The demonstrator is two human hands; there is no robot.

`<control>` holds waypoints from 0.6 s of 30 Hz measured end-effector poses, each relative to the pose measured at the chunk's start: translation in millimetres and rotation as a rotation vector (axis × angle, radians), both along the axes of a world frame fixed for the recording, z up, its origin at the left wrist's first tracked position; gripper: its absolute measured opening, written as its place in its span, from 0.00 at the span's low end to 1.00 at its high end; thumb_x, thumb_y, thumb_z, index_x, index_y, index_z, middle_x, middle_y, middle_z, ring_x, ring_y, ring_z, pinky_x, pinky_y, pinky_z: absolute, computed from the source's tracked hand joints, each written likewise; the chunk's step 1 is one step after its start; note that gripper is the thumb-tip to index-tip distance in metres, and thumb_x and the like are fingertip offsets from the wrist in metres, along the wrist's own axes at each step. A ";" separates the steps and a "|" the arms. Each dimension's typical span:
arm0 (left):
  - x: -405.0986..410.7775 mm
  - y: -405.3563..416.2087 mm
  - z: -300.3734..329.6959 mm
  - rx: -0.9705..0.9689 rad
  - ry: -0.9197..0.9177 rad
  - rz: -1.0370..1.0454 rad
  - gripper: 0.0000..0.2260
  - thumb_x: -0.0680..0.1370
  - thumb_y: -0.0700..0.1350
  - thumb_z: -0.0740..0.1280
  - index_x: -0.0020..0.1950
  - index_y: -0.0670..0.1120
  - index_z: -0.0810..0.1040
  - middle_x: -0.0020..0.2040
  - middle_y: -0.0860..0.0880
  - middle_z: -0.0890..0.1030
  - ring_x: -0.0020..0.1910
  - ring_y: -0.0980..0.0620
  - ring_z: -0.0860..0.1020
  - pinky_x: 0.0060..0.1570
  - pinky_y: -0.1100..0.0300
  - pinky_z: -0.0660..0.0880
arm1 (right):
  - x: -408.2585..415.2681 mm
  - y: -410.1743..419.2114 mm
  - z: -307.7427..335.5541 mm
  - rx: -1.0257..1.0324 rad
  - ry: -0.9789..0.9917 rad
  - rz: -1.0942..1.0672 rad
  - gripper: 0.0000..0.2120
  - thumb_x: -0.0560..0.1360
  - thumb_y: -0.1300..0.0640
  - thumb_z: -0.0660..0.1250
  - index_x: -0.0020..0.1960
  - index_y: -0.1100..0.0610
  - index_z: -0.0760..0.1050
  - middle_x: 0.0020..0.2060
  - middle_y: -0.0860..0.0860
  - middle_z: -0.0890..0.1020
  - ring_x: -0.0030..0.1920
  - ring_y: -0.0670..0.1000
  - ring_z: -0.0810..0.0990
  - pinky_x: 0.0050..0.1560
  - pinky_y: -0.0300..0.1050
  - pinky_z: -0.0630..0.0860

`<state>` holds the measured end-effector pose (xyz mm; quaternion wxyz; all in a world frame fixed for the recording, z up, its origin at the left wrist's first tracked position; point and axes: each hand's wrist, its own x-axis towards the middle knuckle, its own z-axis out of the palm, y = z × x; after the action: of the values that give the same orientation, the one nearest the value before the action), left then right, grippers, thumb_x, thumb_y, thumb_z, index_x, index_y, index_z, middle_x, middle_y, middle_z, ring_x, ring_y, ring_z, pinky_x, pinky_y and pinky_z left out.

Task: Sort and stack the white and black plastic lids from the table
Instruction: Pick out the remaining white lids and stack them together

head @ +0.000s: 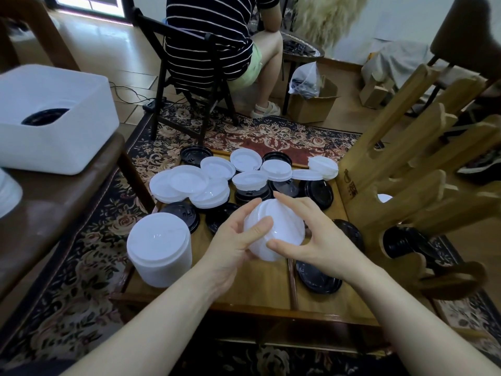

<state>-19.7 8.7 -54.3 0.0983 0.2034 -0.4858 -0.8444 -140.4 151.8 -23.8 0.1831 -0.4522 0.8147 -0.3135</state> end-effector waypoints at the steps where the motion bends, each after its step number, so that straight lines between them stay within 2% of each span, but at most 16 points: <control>1: -0.5 -0.6 -0.8 -0.005 -0.003 0.013 0.23 0.70 0.50 0.77 0.65 0.55 0.79 0.60 0.51 0.84 0.58 0.49 0.82 0.47 0.53 0.82 | 2.9 -1.2 -0.9 -0.003 0.016 -0.009 0.39 0.69 0.36 0.71 0.75 0.35 0.58 0.62 0.35 0.67 0.65 0.38 0.68 0.65 0.45 0.71; 4: -1.1 -1.5 -3.4 -0.015 -0.013 0.062 0.23 0.68 0.50 0.74 0.63 0.55 0.80 0.59 0.50 0.84 0.58 0.49 0.82 0.45 0.54 0.82 | 7.5 -4.6 -2.5 0.006 0.038 -0.022 0.39 0.69 0.35 0.70 0.75 0.34 0.56 0.62 0.35 0.67 0.63 0.39 0.69 0.63 0.47 0.72; 9: -0.6 -0.3 -2.4 -0.039 -0.008 0.097 0.24 0.67 0.51 0.74 0.63 0.56 0.80 0.60 0.51 0.84 0.58 0.49 0.82 0.45 0.56 0.82 | 11.5 -7.1 -3.8 -0.009 0.132 -0.087 0.37 0.67 0.31 0.68 0.73 0.36 0.60 0.58 0.37 0.68 0.58 0.42 0.73 0.57 0.51 0.76; 12: 0.5 -0.9 0.3 -0.038 0.013 0.091 0.25 0.67 0.49 0.74 0.65 0.54 0.80 0.60 0.50 0.84 0.57 0.48 0.83 0.46 0.54 0.82 | 9.6 -5.7 -2.8 -0.047 0.096 -0.054 0.37 0.68 0.36 0.72 0.73 0.35 0.59 0.60 0.37 0.66 0.60 0.37 0.70 0.59 0.43 0.74; 14: 1.5 0.6 2.1 -0.021 0.024 0.088 0.25 0.67 0.50 0.75 0.64 0.54 0.80 0.59 0.48 0.84 0.57 0.46 0.83 0.48 0.50 0.82 | 5.1 -2.9 -0.7 -0.066 -0.047 0.010 0.40 0.68 0.38 0.74 0.73 0.32 0.55 0.66 0.35 0.64 0.66 0.32 0.63 0.63 0.34 0.67; 16: 1.5 1.5 3.8 -0.023 0.034 0.063 0.27 0.65 0.53 0.77 0.64 0.56 0.80 0.57 0.47 0.85 0.56 0.46 0.84 0.47 0.51 0.82 | -0.8 -0.1 1.2 -0.078 -0.138 0.060 0.44 0.68 0.45 0.77 0.74 0.33 0.53 0.70 0.37 0.62 0.71 0.32 0.59 0.65 0.29 0.62; 18: 1.4 1.7 5.4 -0.054 0.040 0.016 0.28 0.63 0.55 0.76 0.63 0.59 0.80 0.57 0.48 0.84 0.56 0.47 0.83 0.46 0.54 0.81 | -2.2 0.8 0.1 -0.092 -0.132 0.064 0.44 0.69 0.49 0.78 0.74 0.35 0.55 0.71 0.38 0.62 0.71 0.34 0.60 0.65 0.27 0.62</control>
<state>-18.3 10.3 -48.9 0.1202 0.1876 -0.5047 -0.8340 -142.6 152.6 -23.6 0.2253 -0.4642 0.7709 -0.3735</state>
